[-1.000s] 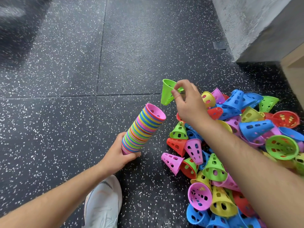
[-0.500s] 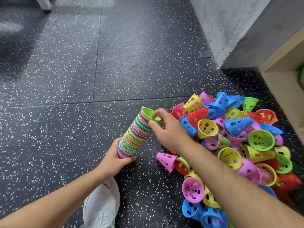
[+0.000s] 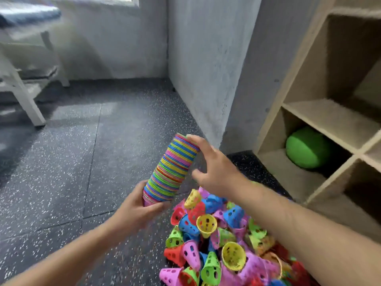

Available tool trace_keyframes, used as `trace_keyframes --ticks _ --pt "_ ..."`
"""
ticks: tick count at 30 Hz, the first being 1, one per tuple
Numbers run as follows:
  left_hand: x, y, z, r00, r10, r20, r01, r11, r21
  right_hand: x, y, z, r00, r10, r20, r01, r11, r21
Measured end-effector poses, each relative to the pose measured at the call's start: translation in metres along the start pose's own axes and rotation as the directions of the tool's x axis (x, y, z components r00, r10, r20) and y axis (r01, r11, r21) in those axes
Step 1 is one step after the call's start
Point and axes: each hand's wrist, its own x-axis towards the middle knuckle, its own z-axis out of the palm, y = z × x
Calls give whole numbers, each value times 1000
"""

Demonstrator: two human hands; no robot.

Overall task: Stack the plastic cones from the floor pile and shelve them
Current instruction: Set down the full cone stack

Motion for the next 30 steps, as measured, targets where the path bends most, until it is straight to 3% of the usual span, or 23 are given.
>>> trace_keyframes --ticks 4,10,15,21,30 --pt "24 133 37 987 104 125 -112 992 56 6 -4 -102 959 -44 -279 10 993 -122" --pt "24 266 109 922 180 343 -211 976 53 -36 -15 -228 830 -143 -539 -19 959 -284" --pt "14 310 165 875 216 433 -226 974 -30 -83 -12 -298 752 -148 -642 -89 943 -321" --pt "24 364 235 889 343 303 -336 939 -79 -126 2 -382 671 -117 -732 -162 941 -298" --pt "35 504 356 759 495 423 -476 865 -159 -180 35 -519 551 -32 -834 -298 926 -233"
